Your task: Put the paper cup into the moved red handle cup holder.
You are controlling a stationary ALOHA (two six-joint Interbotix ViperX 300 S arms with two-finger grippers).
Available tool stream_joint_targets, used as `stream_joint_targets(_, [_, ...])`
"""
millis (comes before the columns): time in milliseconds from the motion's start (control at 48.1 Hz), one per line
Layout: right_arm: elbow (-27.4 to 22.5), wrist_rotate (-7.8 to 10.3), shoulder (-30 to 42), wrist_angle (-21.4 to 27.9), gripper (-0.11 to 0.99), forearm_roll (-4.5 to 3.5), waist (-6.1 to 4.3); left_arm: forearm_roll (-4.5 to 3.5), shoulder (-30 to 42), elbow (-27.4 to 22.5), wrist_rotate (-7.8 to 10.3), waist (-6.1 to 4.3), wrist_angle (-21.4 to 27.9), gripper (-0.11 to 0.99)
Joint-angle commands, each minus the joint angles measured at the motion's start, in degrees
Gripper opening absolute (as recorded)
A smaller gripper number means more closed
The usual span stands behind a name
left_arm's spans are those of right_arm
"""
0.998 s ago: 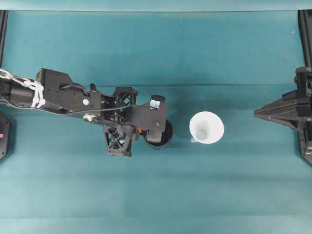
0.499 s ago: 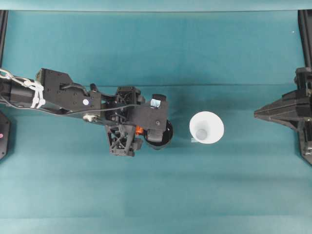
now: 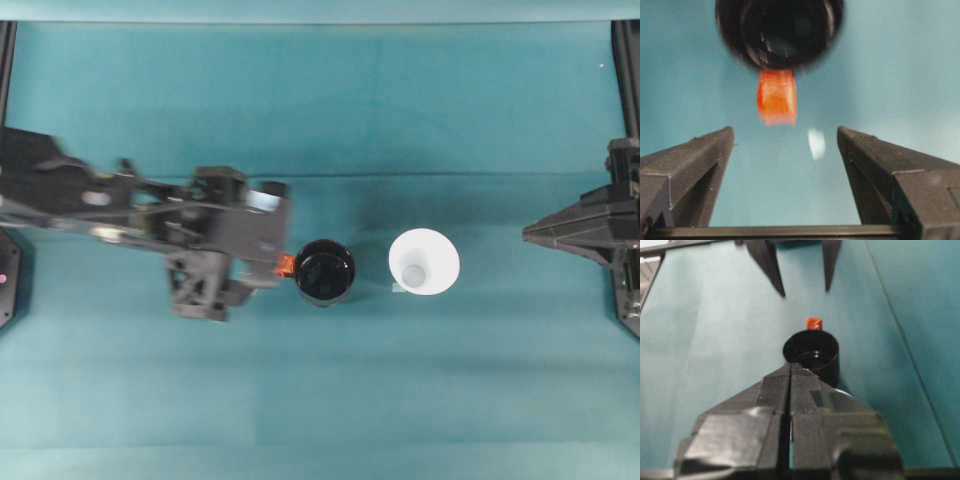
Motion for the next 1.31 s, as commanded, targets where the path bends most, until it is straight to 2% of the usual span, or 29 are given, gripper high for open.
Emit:
stream_joint_targets(0, [-0.9,0.53,0.4,0.6,-0.11,0.09,-0.18,0.09,-5.4,1.8,-0.09,-0.35,-0.2,0.90])
stream_joint_targets(104, [-1.0,0.53,0.4,1.8,-0.11,0.09,-0.35,0.00,-9.8,4.5,-0.26,-0.35,-0.2,0.90])
stream_joint_targets(208, [-1.5,0.62,0.7,3.1,-0.11,0.09,-1.32,0.09,-12.4,6.1,-0.79,-0.44,-0.2,0.90])
stream_joint_targets(312, [-3.6,0.62,1.8,5.0,-0.11,0.26,-2.64,0.00,-13.7,7.1,-2.64,-0.44,-0.2,0.90])
stream_joint_targets(374, [-5.6,0.62,3.0,8.2,-0.11,0.26,-3.78,0.09,-14.4,7.7,-3.87,-0.62,-0.2,0.90])
stream_joint_targets(437, [-8.3,0.62,4.8,13.5,-0.10,0.26,-5.19,0.09,-14.9,8.1,-4.57,-0.88,-0.2,0.90])
stream_joint_targets(541, [-12.0,0.70,8.0,19.7,-0.09,0.26,-6.42,0.00,-15.6,8.8,-4.92,-1.23,-0.2,0.90])
stream_joint_targets(645, [-15.6,2.90,11.4,24.3,-0.04,0.35,-8.00,0.00,-16.3,9.1,-4.92,-1.41,-0.2,0.90])
stream_joint_targets(728, [-17.5,6.24,14.7,27.0,0.05,0.35,-8.79,0.00,-16.6,9.3,-4.92,-1.41,-0.2,0.90])
stream_joint_targets(832, [-18.8,9.14,18.5,28.2,0.26,0.35,-8.88,0.09,-16.9,9.6,-4.83,-1.41,-0.2,0.90])
stream_joint_targets(978, [-20.3,10.99,23.2,29.0,0.67,0.35,-8.88,0.09,-17.2,9.9,-4.66,-1.41,-0.2,0.90])
stream_joint_targets(1040, [-21.1,11.07,25.0,29.4,0.84,0.35,-8.88,0.09,-17.6,10.2,-4.66,-1.41,-0.2,0.90])
stream_joint_targets(1082, [-21.7,11.07,26.5,29.8,0.92,0.35,-8.88,0.09,-17.8,10.4,-4.66,-1.32,-0.2,0.90])
stream_joint_targets(1186, [-23.5,11.25,29.6,31.5,0.90,0.35,-9.05,0.09,-18.5,10.8,-4.75,-1.32,-0.2,0.90])
stream_joint_targets(1290, [-26.0,11.43,33.2,35.3,0.90,0.35,-9.32,0.09,-19.0,11.2,-4.75,-1.32,-0.2,0.90])
